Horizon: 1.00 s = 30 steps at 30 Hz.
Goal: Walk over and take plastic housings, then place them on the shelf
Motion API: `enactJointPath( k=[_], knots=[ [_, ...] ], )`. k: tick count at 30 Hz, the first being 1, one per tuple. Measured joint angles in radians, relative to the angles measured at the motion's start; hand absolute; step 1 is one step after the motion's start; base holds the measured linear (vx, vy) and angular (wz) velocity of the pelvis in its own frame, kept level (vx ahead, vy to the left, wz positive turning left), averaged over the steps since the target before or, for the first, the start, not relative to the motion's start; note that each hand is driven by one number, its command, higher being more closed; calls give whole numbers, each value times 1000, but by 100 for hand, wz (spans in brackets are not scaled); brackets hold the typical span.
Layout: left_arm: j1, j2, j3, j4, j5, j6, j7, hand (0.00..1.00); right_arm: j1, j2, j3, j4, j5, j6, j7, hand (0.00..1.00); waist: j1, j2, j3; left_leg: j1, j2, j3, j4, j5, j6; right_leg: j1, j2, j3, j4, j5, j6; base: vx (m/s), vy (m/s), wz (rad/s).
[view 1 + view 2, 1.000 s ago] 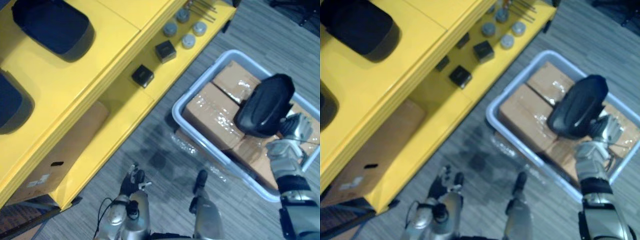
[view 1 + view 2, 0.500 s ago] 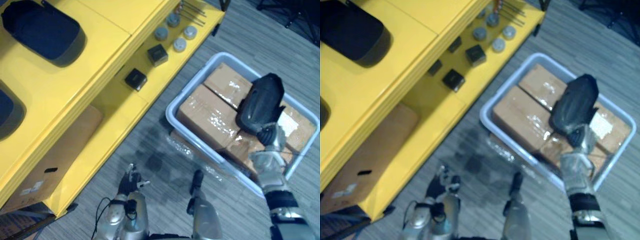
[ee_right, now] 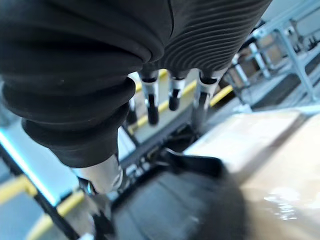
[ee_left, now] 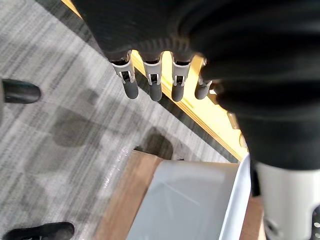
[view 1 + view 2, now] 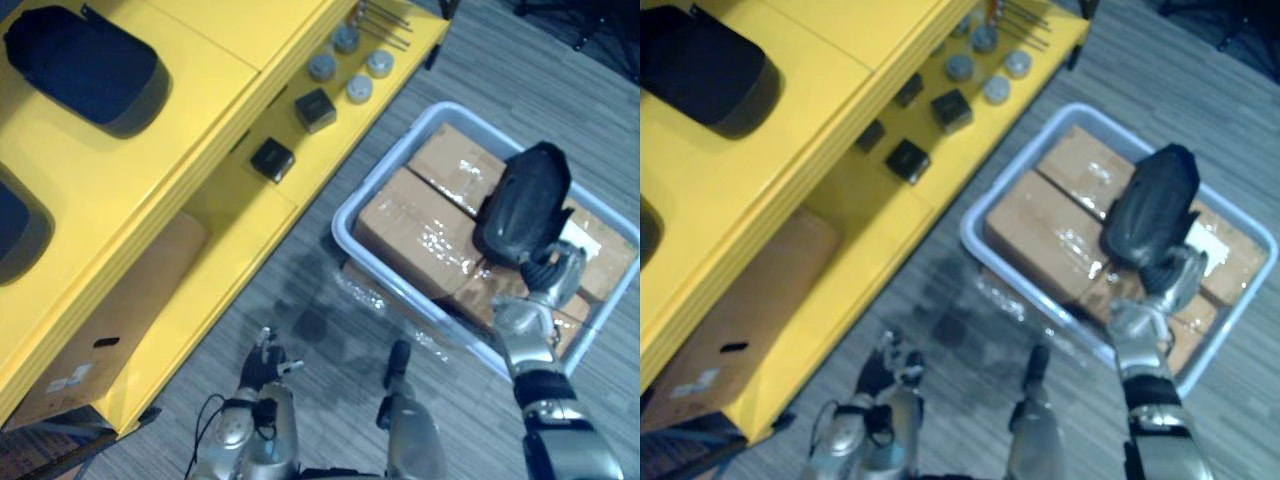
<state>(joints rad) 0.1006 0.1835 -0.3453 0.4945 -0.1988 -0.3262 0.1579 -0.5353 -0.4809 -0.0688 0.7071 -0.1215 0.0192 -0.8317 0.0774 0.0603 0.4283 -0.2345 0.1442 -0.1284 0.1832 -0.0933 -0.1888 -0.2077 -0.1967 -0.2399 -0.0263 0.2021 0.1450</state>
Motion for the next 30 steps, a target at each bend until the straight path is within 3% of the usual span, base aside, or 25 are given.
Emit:
enactJointPath(
  k=[4, 7, 12, 18, 23, 30],
  knots=[
    [-1, 0, -22, 21, -2, 0, 0, 0, -100, -66, 3, 66, 41, -20, 10, 0, 6, 21, -12, -9, -2, -6, 2, 1, 0, -3, -3, -5, 1, 0, 0, 12, 7, 5],
    [-12, -14, -29, 46, -11, 0, -3, 0, -159, -118, 12, 133, 114, -38, 63, 0, 12, 36, -10, -12, -13, -10, 4, 3, 3, -6, -14, -7, 9, 0, 0, -9, 22, 5],
    [-25, -38, -33, 99, -38, -2, -6, 0, -291, -205, 14, 240, 234, -45, 93, 0, 21, 90, -1, -50, -30, -25, 26, 6, 8, -41, -31, -10, 37, -4, 5, -46, 16, 8],
    [-22, -37, -67, 154, -42, -17, -6, 0, -416, -293, 37, 352, 275, -12, 75, 0, 31, 124, 11, -81, -31, -27, 36, 8, 7, -72, -32, -9, 49, -3, 4, -29, -3, 1],
    [-22, -38, -70, 175, -116, -45, -11, 0, -455, -366, 33, 432, 286, 19, 51, 0, 31, 145, 22, -83, -31, -26, 33, 12, 7, -81, -32, -7, 50, -2, 4, 0, 0, 0],
    [-22, -40, -71, 195, -126, -68, -19, 0, -483, -386, 30, 501, 299, 49, 52, 0, 33, 169, 38, -107, -30, -27, 35, 14, 6, -108, -32, -6, 58, -3, 4, 0, 0, 0]
  ],
)
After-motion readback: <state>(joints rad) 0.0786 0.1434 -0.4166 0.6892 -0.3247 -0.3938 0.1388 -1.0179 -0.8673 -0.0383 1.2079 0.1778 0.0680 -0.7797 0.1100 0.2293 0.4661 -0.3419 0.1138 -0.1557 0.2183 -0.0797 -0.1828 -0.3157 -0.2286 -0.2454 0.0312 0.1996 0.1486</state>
